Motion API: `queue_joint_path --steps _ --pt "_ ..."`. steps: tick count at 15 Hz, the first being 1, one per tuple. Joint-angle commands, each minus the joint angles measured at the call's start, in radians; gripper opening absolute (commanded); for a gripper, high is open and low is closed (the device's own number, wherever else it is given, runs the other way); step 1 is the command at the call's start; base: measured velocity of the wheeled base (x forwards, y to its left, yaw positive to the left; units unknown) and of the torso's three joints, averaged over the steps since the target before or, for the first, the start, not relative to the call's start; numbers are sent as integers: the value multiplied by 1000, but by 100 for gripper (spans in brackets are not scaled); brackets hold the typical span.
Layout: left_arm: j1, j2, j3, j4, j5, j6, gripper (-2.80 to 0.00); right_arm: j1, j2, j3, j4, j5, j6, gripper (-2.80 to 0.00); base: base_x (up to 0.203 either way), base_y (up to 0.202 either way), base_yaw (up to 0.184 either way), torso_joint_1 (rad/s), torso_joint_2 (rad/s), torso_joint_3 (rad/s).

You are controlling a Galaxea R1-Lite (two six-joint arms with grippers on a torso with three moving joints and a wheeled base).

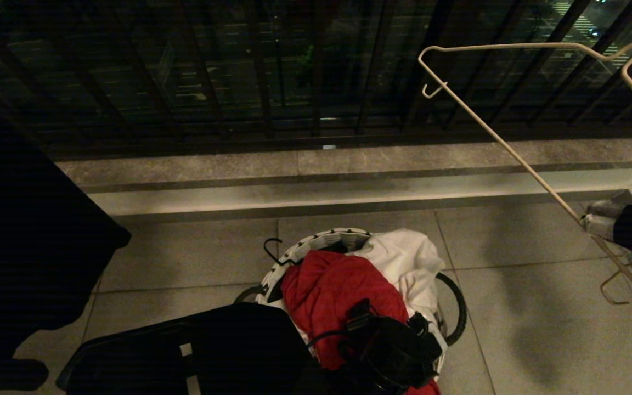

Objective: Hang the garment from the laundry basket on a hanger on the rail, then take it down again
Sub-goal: Pick up clothes from the basket

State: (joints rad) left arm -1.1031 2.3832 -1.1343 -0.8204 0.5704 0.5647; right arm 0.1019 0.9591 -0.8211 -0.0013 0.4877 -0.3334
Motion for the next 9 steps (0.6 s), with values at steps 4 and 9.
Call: queue_joint_path --steps 4,9 --pt "-1 1 1 -5 3 3 -280 1 0 0 0 3 -3 -280 0 0 0 0 0 0" --pt "0 -21 2 -6 3 0 -280 0 0 0 0 3 -3 -280 0 0 0 0 0 0"
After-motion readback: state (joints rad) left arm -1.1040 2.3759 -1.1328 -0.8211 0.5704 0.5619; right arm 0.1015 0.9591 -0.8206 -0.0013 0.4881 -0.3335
